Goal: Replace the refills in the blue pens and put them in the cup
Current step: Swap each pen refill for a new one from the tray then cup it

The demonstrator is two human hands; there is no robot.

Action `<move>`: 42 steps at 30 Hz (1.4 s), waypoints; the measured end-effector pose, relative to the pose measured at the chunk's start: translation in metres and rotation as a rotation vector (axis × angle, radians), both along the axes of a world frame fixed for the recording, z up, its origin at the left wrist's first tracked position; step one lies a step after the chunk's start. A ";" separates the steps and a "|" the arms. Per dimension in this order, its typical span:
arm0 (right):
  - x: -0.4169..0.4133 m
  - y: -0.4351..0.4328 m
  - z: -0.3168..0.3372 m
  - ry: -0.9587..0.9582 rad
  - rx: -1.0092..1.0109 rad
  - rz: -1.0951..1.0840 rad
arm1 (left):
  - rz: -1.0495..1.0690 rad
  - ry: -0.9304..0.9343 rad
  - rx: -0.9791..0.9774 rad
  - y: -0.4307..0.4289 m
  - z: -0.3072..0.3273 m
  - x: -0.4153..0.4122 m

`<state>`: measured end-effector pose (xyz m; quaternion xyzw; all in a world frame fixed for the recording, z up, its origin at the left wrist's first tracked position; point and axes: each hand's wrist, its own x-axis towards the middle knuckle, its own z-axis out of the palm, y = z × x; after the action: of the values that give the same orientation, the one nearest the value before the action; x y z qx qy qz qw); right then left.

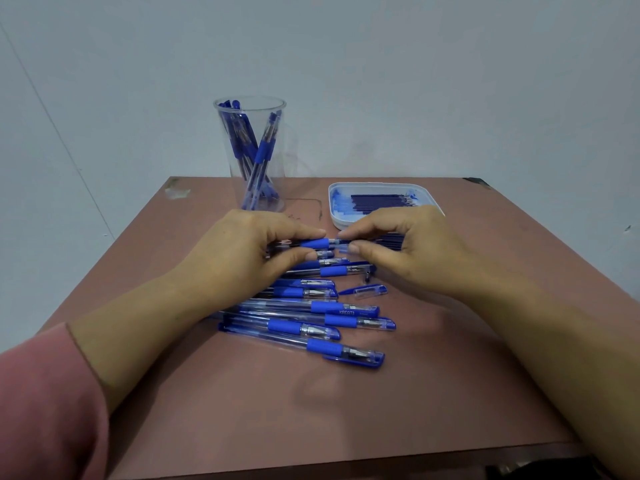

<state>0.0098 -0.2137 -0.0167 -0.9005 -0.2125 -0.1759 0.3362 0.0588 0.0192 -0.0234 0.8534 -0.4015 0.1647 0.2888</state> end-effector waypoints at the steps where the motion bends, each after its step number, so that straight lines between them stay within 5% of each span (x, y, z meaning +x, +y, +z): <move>1: 0.001 -0.001 0.000 -0.006 -0.010 -0.011 | 0.003 -0.002 -0.005 0.000 0.000 0.000; 27: -0.001 -0.038 0.010 -0.003 0.004 -0.049 | 0.063 -0.001 -0.041 0.003 -0.001 0.006; 42: 0.026 -0.050 -0.010 -0.026 -0.369 -0.162 | 0.069 0.021 -0.052 0.002 -0.003 0.005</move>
<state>0.0353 -0.2641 -0.0269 -0.9585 -0.1726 -0.1723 0.1477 0.0640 0.0216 -0.0266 0.8607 -0.3642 0.1761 0.3091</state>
